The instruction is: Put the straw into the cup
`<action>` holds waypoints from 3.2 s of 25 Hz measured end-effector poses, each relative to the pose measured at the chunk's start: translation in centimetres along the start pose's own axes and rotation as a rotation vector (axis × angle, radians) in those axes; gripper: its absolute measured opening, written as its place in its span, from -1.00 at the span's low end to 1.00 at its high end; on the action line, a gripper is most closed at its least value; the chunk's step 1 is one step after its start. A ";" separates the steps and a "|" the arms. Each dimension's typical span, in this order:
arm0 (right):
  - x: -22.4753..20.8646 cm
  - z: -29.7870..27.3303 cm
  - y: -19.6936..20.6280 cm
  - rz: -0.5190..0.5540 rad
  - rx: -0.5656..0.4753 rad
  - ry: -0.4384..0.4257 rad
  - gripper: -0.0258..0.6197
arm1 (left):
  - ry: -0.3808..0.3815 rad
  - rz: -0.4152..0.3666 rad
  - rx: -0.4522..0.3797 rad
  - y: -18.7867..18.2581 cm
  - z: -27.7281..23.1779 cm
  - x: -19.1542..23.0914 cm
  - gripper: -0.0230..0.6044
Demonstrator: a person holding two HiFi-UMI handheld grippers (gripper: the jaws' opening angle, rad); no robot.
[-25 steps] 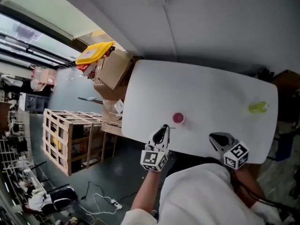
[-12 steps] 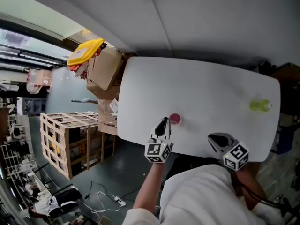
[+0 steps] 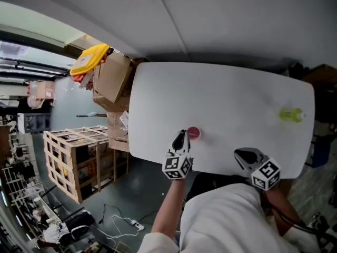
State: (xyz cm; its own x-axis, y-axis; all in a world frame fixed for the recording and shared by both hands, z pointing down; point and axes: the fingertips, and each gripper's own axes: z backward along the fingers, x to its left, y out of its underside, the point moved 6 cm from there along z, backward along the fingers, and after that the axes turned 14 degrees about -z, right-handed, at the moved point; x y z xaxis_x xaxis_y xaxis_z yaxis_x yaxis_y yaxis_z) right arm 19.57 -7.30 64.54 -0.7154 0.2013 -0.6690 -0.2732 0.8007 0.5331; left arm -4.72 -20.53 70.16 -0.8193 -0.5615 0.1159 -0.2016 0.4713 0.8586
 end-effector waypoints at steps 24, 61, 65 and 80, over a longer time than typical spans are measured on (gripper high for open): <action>2.2 -0.7 -0.2 0.031 -0.039 -0.057 -0.81 | -0.117 0.010 -0.036 -2.1 5.3 4.1 -0.59; 17.2 -3.6 4.5 -0.006 -0.408 0.303 -0.81 | 0.433 -0.255 -0.119 -5.7 20.0 10.9 -0.92; 19.1 -4.1 6.6 -0.017 -0.453 0.353 -0.81 | 0.496 -0.251 -0.122 -4.9 21.4 11.6 -0.92; 20.0 -1.0 8.7 -0.017 -0.504 0.352 -0.82 | 0.480 -0.213 -0.132 -4.0 23.9 10.9 -0.92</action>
State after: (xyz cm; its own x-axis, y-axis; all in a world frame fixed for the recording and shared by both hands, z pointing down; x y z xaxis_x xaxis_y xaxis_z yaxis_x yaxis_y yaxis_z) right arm 2.24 3.11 56.25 -0.8542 -0.0759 -0.5144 -0.4953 0.4199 0.7605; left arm -25.71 -12.29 56.05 -0.4242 -0.8974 0.1212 -0.2419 0.2413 0.9398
